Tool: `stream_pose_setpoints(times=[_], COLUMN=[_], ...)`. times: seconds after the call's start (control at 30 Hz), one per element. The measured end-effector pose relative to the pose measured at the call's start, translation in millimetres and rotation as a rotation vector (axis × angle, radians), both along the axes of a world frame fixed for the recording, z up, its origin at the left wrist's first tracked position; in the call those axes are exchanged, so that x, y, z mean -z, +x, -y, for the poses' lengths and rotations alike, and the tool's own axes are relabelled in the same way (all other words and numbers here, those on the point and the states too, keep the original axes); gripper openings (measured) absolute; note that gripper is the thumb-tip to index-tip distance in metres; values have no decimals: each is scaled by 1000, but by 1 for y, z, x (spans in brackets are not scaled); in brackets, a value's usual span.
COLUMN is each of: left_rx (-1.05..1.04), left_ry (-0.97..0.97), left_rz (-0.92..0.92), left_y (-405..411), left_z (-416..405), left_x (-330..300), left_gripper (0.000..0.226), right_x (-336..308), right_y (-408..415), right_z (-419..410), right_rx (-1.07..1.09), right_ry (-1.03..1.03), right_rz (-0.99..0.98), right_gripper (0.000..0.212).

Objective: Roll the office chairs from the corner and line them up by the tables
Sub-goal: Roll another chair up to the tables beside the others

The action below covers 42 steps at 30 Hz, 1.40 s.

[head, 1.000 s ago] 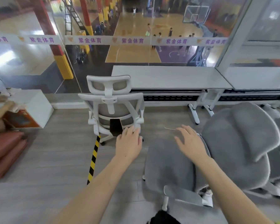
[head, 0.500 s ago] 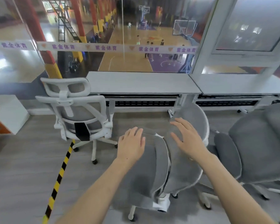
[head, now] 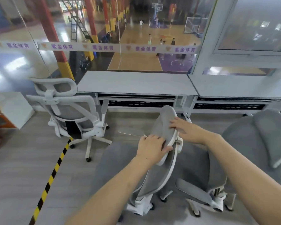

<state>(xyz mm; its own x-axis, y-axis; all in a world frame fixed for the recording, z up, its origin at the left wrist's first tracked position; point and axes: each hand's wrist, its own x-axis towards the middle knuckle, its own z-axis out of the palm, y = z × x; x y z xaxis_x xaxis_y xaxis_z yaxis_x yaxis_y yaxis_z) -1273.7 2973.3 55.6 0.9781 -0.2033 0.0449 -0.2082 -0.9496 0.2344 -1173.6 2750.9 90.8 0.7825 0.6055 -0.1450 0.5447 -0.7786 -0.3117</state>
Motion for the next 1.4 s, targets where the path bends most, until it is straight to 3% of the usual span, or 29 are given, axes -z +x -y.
stream_pose_setpoints(times=[0.37, 0.6, 0.9, 1.2, 1.4], left_rx=[-34, -42, -121, -307, -329], left_ry=[-41, -33, -10, -127, -226], left_rz=[46, 43, 92, 190, 259], left_y=[-21, -54, -119, -159, -168], left_z=[-10, -60, -167, -259, -288], left_x=[15, 17, 24, 45, 45], left_gripper=[33, 25, 37, 36, 35], right_x=[-3, 19, 47, 61, 63], right_y=[-2, -35, -109, -166, -183], right_z=[-9, -37, -133, -245, -273], right_rx=[-193, -175, -106, -11, -2], right_ry=[-85, 77, 211, 182, 206], right_rz=[164, 203, 401, 479, 557], right_gripper=[40, 48, 49, 50, 47])
